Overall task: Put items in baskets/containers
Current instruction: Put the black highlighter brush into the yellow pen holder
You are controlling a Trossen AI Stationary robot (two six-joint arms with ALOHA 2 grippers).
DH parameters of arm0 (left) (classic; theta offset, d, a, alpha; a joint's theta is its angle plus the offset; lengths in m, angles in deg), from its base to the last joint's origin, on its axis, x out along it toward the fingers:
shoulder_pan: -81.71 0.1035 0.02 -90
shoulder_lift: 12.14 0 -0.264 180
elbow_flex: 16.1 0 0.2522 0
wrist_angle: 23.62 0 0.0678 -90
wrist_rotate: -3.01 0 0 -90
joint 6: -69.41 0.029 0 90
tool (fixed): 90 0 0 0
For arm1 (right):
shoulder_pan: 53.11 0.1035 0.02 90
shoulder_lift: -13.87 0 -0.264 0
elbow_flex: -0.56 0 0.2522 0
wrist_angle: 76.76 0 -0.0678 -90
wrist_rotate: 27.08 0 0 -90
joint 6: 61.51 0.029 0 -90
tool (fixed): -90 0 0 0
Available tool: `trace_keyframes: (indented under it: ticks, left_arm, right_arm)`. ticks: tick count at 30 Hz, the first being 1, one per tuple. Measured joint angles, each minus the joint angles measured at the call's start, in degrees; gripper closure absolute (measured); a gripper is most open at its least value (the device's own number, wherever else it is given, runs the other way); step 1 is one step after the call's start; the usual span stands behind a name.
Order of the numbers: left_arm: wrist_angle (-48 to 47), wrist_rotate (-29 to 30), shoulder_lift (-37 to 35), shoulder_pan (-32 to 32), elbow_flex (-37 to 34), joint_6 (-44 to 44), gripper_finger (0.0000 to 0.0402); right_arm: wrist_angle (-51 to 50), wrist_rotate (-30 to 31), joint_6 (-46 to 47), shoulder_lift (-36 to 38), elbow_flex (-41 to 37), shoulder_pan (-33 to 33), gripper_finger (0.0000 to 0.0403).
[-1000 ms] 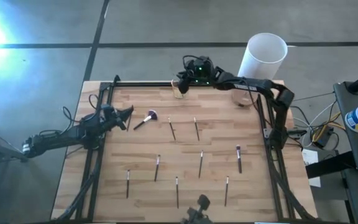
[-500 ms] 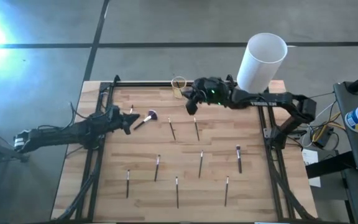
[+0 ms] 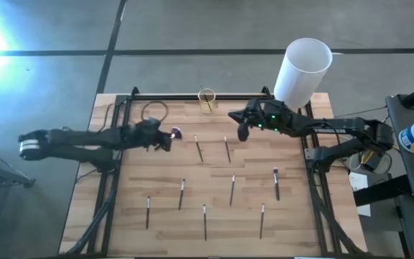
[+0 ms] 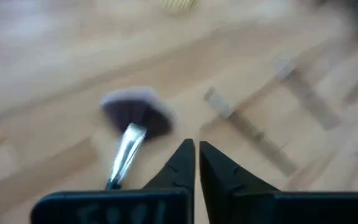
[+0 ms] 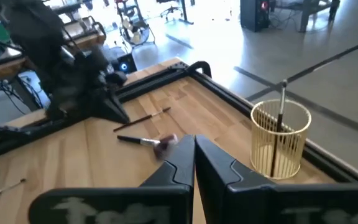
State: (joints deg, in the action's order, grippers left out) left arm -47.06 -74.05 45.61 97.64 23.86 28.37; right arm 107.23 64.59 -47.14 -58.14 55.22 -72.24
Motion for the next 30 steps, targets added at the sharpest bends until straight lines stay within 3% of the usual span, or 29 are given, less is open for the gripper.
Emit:
trace_keyframes:
  ticks: [9,12,16,30]
  left_arm:
    - [-9.79,-0.65,19.19,5.73,15.7,6.98,0.0285]
    - [-9.84,-5.35,23.92,9.82,18.35,8.99,0.0267]
    - [-10.07,-10.83,28.51,13.65,20.71,12.3,0.0258]
    - [-9.61,-10.9,36.43,14.33,21.75,18.45,0.0257]
  right_arm:
    - [-0.25,-0.06,-1.25,4.16,-4.69,0.0,0.0394]
    - [-0.31,-0.13,-1.1,4.0,-4.77,0.0,0.0394]
    - [0.07,-0.13,-1.1,3.92,-4.77,0.0,0.0394]
    - [0.64,0.95,0.24,3.92,-4.74,0.0,0.0394]
